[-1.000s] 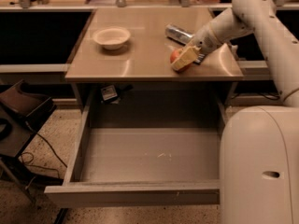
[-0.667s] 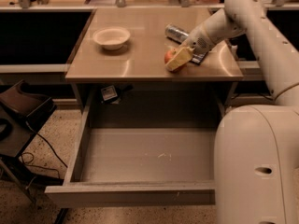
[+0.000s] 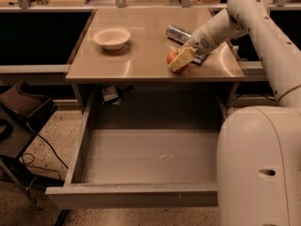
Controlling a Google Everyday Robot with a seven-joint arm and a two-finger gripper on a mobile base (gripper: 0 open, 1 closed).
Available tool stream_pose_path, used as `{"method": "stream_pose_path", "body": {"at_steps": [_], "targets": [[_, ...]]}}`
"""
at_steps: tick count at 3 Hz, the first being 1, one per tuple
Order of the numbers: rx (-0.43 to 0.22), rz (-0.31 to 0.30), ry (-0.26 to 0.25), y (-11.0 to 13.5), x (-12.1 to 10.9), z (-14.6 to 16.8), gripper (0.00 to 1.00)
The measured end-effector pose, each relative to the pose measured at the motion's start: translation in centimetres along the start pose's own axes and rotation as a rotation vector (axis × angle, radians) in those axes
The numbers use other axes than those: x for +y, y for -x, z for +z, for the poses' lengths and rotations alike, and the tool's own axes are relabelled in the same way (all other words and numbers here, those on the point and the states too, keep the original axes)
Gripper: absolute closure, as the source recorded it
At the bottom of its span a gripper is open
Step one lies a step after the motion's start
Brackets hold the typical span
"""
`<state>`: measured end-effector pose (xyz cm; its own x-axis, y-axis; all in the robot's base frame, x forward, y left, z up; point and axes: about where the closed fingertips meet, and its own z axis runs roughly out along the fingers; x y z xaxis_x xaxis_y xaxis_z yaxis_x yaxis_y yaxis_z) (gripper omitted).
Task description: Pick apple from top drawer and place on counter
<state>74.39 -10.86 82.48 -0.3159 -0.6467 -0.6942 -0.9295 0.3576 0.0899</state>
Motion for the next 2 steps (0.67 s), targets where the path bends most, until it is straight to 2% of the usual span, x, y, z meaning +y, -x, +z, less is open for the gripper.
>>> {"method": "stream_pose_path", "body": {"at_steps": [2], "targets": [[0.0, 0.0, 0.0, 0.0, 0.0, 0.0, 0.11]]}}
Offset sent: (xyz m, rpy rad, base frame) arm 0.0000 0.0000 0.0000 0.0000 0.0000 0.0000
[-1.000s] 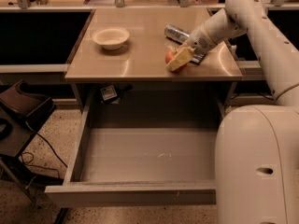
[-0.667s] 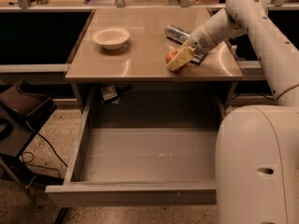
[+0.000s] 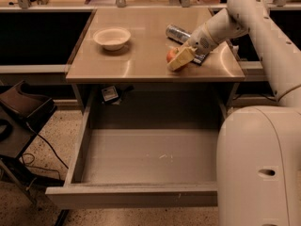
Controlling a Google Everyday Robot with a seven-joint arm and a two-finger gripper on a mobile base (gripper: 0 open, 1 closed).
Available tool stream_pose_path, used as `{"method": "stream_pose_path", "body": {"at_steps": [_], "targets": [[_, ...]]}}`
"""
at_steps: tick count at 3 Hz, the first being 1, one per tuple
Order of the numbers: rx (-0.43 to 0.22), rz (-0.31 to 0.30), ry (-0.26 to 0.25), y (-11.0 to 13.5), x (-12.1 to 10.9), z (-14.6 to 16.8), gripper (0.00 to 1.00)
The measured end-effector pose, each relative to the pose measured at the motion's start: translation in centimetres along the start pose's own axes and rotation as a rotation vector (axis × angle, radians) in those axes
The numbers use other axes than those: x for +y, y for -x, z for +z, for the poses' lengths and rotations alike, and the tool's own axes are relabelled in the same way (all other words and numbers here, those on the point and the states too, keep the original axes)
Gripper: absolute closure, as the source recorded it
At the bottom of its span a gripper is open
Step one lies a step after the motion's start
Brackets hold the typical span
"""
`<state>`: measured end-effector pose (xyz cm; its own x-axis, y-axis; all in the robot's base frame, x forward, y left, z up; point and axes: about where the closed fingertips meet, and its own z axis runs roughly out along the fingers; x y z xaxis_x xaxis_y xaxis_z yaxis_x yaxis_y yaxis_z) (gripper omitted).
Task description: Pick apple from top drawer and place on counter
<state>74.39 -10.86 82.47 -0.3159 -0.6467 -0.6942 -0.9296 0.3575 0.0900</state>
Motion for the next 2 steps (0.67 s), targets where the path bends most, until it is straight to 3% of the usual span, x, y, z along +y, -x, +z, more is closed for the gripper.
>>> {"method": "stream_pose_path", "body": {"at_steps": [1, 2], "targets": [[0.0, 0.0, 0.0, 0.0, 0.0, 0.01, 0.0], [0.0, 0.0, 0.0, 0.0, 0.0, 0.01, 0.0]]}}
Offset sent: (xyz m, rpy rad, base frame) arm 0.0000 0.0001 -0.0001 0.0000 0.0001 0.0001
